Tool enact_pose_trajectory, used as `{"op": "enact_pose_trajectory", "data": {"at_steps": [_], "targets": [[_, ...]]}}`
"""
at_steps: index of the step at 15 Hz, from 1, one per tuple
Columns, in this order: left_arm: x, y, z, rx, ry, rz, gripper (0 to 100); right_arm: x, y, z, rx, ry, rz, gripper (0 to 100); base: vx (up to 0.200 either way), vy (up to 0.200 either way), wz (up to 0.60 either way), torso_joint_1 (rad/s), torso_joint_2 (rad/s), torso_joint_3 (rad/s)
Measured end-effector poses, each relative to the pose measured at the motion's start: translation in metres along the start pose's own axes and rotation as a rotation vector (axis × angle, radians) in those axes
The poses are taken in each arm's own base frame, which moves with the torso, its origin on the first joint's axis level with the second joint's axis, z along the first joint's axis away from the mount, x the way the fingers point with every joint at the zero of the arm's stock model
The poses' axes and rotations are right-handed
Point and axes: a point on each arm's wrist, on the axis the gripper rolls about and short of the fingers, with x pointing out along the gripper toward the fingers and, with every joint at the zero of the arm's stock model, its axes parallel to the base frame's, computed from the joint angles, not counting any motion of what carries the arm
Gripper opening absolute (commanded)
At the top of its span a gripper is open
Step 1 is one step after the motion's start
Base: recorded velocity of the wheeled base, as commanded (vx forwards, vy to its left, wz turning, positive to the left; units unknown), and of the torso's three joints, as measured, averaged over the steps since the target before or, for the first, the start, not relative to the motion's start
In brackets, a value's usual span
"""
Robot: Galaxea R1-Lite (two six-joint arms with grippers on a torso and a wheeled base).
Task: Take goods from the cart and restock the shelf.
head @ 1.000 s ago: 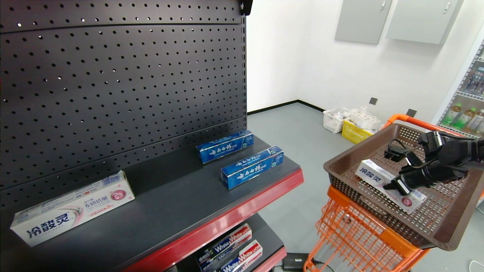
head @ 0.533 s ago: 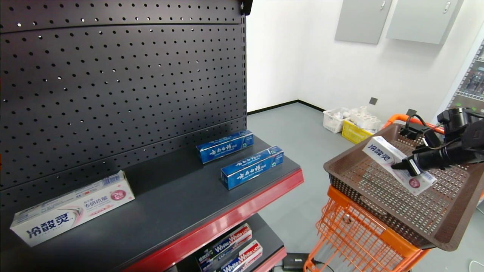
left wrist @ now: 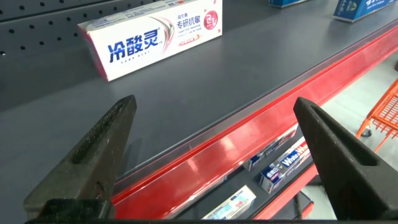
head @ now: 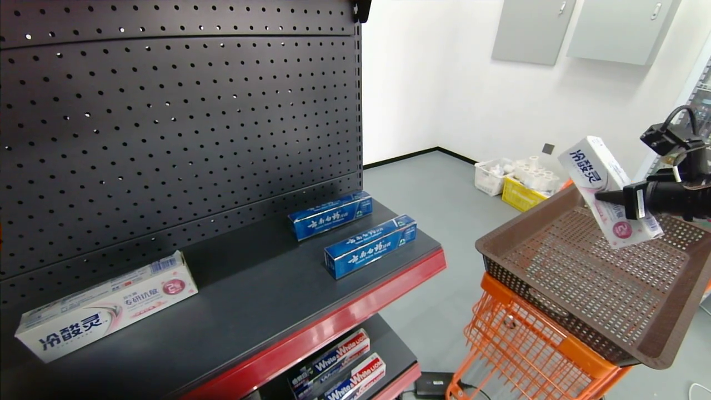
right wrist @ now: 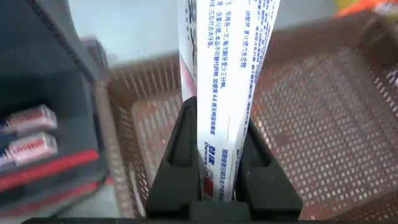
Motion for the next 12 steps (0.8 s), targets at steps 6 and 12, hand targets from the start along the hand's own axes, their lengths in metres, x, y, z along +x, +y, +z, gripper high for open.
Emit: {"op": "enact_pose_trajectory", "data": {"at_steps": [6,12], "targets": [[0.0,0.0,0.0,0.0,0.0,0.0,100,-0.067,0.052,0.008,0.079,-0.251,0.032,0,0.0,0.0,0.0,0.0,0.0,0.0],[0.0,0.0,0.0,0.0,0.0,0.0,100,-0.12,0.091,0.003,0.063,-0.439,0.11,0,0.0,0.0,0.0,0.0,0.0,0.0]]}}
